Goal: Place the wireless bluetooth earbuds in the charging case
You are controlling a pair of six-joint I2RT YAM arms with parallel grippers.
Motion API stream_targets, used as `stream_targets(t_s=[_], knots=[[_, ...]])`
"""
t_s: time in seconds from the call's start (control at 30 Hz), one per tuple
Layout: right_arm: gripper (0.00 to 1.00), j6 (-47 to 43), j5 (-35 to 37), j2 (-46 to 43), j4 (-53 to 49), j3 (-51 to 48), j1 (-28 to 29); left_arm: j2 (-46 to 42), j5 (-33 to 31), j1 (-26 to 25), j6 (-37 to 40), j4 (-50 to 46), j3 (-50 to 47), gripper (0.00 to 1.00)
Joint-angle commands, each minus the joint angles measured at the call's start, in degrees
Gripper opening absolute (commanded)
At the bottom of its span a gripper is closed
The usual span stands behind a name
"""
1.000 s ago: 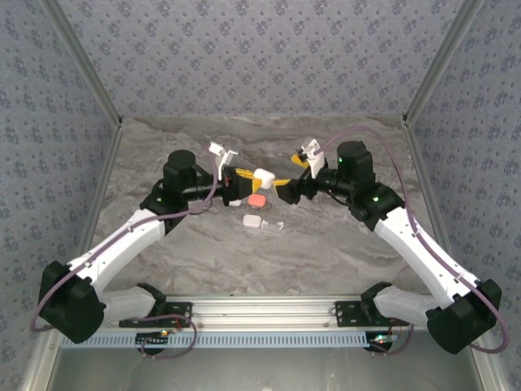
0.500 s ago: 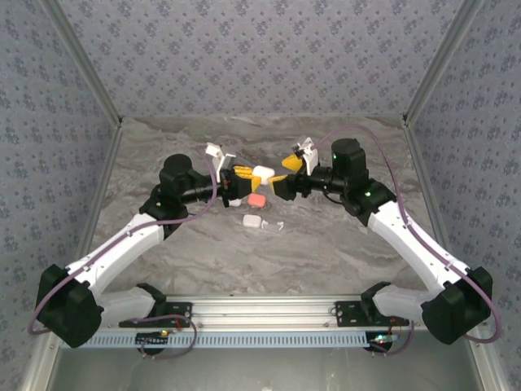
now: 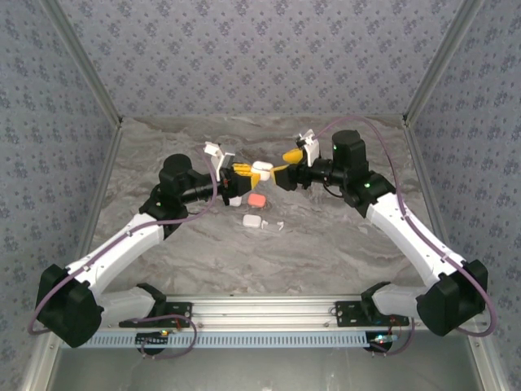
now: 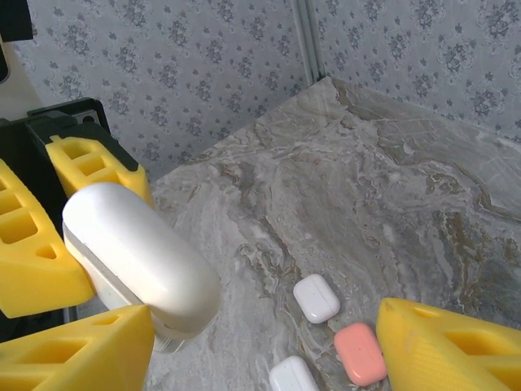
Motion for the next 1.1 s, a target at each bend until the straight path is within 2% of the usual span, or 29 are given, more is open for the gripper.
stream_targets(t_s=[0.0,0.4,0.5,0.6,0.77,0.9,1.07], knots=[[0.74,1.0,1.1,1.0,-0.1,2.7,-0.8,-1.3,3.1,-1.0,1.3,1.0,0.3,0.17],[0.76,1.2,-0.3,1.1,-2.1,3.5,-1.4,-0.8,2.8,-1.1,1.7,0.1,0.7,0.17],[0.76,1.2,-2.2,-0.5,-2.2,3.5,-2.2,-0.8,1.1,-1.2,2.1,-0.8,0.5,0.16],[0.77,1.2,-1.2,-2.8,-4.7,3.3,-3.2,-1.5,-2.5,-1.2,2.9,-2.5,-0.2,0.15],[0.76,1.7,5.5,-3.5,-13.9,1.6,-4.8,-5.0,-6.5,-1.1,4.1,-4.4,-2.9,0.14],[0.67,5.0,10.3,0.1,-18.6,-1.3,-4.5,-8.2,-8.2,-1.2,4.7,-6.8,-4.6,0.14],[0.62,6.0,21.1,9.5,-24.7,-0.9,1.1,-11.1,-9.4,-1.1,5.1,-8.6,-5.8,0.14]])
